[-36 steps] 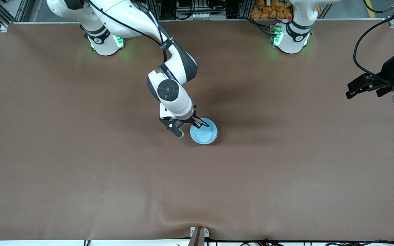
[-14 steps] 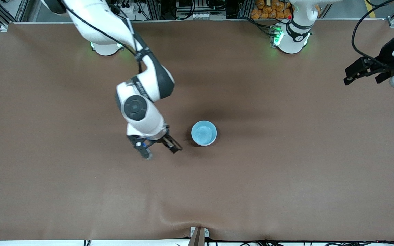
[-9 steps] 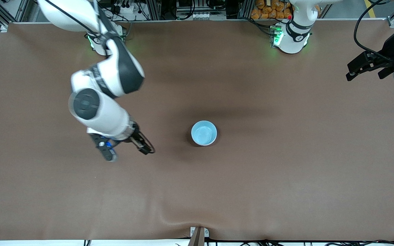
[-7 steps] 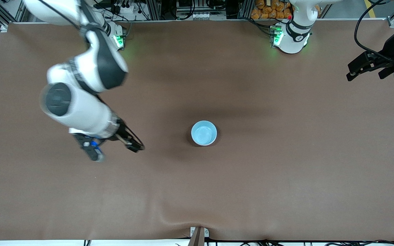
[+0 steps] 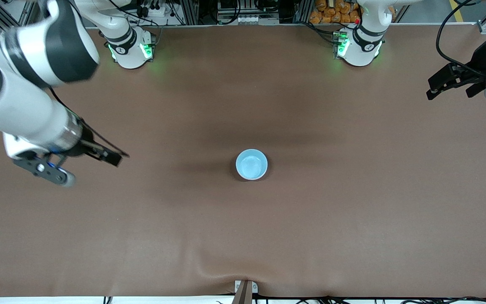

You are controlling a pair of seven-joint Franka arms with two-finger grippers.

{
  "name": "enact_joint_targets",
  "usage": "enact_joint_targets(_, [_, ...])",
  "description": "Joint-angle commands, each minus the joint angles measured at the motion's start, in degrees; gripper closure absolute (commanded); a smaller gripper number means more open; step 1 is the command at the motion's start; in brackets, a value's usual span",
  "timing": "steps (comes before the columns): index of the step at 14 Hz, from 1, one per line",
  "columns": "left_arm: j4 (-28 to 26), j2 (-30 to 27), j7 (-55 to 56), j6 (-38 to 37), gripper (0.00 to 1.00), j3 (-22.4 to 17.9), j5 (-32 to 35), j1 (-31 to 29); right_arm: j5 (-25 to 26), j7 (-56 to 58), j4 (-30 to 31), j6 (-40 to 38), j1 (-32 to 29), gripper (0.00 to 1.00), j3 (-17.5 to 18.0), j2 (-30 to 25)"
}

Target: Stack pink and blue bowls on white bowl

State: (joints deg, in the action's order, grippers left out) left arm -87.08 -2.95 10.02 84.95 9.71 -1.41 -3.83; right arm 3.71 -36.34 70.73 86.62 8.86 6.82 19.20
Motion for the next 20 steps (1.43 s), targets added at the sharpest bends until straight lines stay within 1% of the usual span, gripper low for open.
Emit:
enact_joint_targets(1, [-0.55,-1.36,0.71,-0.84,0.00,0.31,0.00,-0.21,0.17,6.08,1.33,-4.08,-4.37,0.00,1.35,-4.16])
enact_joint_targets(3, [-0.55,-1.70,0.53,-0.84,0.00,0.31,0.09,-0.21,-0.02,12.66,3.08,-6.20,-5.87,0.00,0.82,-7.23])
enact_joint_targets(5, [-1.25,-2.41,0.53,-0.84,0.00,0.31,0.09,-0.21,-0.02,14.10,8.43,-5.42,-6.93,0.00,0.21,-11.88])
enact_joint_targets(6, [-1.95,-2.93,0.53,-0.84,0.00,0.31,0.00,-0.21,-0.10,14.80,11.33,-4.11,-6.76,0.00,-1.18,-13.90])
enact_joint_targets(7, [-2.56,-3.55,0.62,-0.84,0.00,0.31,0.09,-0.30,-0.45,17.33,15.36,-1.83,-6.67,0.00,-2.24,-16.80])
enact_joint_targets(8, [-3.44,-4.42,0.62,-0.84,0.00,0.31,0.09,-0.21,-1.15,20.14,21.32,2.19,-6.67,0.00,-3.65,-20.91])
enact_joint_targets(9, [-4.06,-5.04,0.62,-0.84,0.00,0.31,0.09,-0.21,-2.46,22.08,27.03,5.63,-6.32,0.00,-5.84,-25.13])
enact_joint_targets(10, [-4.33,-5.57,0.62,-0.84,0.00,0.31,0.00,-0.21,-3.00,23.14,28.48,6.10,-6.23,0.00,-6.90,-26.83])
enact_joint_targets(13, [-5.38,-6.80,0.62,-0.93,0.00,0.49,0.00,-0.21,-2.83,25.00,28.06,4.70,-5.88,0.00,-7.09,-27.55])
enact_joint_targets(15, [-5.56,-7.07,0.62,-1.10,0.00,0.58,0.00,-0.30,-2.57,25.87,26.83,5.22,-6.23,0.00,-7.09,-26.50])
enact_joint_targets(17, [-5.21,-6.81,-0.17,-1.54,0.00,0.58,-0.08,-0.30,-2.30,27.63,22.45,4.96,-5.96,0.00,-6.65,-23.96])
enact_joint_targets(19, [-4.77,-6.45,-0.09,-1.55,0.00,0.49,-0.26,-0.30,-2.30,31.65,18.49,4.61,-7.10,0.00,-6.91,-21.67])
enact_joint_targets(20, [-4.25,-6.19,0.44,-1.55,0.00,0.49,-0.26,-0.21,-2.30,33.59,17.95,4.08,-7.54,0.00,-6.91,-21.31])
